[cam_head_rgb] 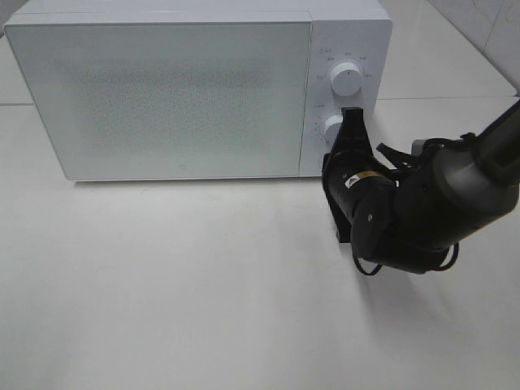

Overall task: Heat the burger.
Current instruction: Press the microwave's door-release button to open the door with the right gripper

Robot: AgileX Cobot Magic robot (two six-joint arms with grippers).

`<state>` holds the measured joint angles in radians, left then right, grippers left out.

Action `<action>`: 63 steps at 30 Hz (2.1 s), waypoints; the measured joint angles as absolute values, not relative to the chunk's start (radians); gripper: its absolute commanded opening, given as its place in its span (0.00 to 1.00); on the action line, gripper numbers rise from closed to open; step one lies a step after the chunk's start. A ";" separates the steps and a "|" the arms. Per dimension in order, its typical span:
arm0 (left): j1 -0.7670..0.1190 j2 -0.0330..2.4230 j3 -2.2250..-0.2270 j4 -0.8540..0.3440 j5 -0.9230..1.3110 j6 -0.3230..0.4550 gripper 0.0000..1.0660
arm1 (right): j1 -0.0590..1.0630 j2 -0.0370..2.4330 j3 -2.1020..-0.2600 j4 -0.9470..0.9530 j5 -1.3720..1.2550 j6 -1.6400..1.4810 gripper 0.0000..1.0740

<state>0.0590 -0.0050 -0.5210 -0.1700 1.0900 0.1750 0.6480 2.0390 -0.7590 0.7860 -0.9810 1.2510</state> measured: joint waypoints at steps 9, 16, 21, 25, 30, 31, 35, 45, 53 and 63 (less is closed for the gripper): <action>0.059 -0.005 -0.521 -0.170 1.090 0.175 0.92 | 0.596 2.073 -0.807 0.758 -0.934 1.248 0.00; 0.059 -0.005 -0.521 -0.170 1.090 0.175 0.92 | 0.579 2.097 -0.842 0.733 -0.914 1.233 0.00; 0.059 -0.005 -0.521 -0.170 1.090 0.175 0.92 | 0.579 2.122 -0.858 0.734 -0.903 1.233 0.00; 0.059 -0.005 -0.521 -0.170 1.090 0.175 0.92 | 0.579 2.144 -0.871 0.745 -0.899 1.233 0.00; 0.059 -0.005 -0.521 -0.170 1.090 0.175 0.92 | 0.579 2.146 -0.873 0.767 -0.907 1.233 0.00; 0.059 -0.005 -0.521 -0.170 1.090 0.175 0.92 | 0.579 2.146 -0.873 0.779 -0.912 1.232 0.00; 0.059 -0.005 -0.521 -0.170 1.090 0.175 0.92 | 0.579 2.152 -0.873 0.794 -0.920 1.232 0.00; 0.059 -0.005 -0.521 -0.170 1.090 0.175 0.92 | 0.570 2.158 -0.901 0.832 -0.909 1.218 0.00; 0.059 -0.005 -0.521 -0.170 1.090 0.175 0.92 | 0.570 2.161 -0.921 0.842 -0.884 1.207 0.00; 0.059 -0.005 -0.521 -0.170 1.090 0.175 0.92 | 0.579 2.164 -0.941 0.868 -0.888 1.206 0.00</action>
